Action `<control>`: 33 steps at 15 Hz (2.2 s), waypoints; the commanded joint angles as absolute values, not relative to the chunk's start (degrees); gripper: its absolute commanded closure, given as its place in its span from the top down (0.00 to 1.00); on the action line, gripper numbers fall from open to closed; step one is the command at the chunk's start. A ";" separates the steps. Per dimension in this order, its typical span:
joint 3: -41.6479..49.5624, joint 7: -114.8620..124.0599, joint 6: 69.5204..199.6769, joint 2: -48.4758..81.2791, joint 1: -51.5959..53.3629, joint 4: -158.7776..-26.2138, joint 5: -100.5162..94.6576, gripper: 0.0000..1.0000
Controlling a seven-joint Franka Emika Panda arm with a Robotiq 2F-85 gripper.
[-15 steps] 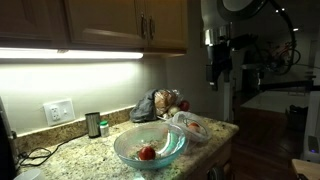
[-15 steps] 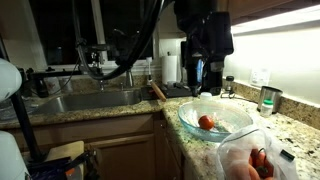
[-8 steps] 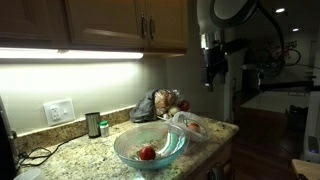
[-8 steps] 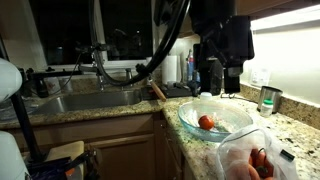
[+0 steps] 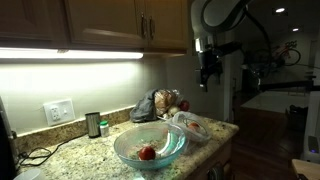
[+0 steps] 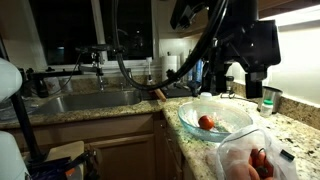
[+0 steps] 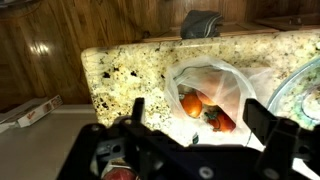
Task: Pick up a tomato from the carrier and put it in the bowl
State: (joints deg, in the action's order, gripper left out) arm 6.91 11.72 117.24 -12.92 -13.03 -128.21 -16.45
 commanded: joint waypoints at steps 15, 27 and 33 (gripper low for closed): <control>10.00 10.75 117.08 -2.45 -12.47 -116.71 -16.42 1.00; 9.46 11.80 116.16 -0.02 -11.63 -115.01 -16.46 1.00; 9.61 12.46 115.62 2.61 -11.11 -114.69 -15.96 1.00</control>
State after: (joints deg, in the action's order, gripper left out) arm 9.16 11.42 117.17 1.34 -11.77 -115.93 -16.37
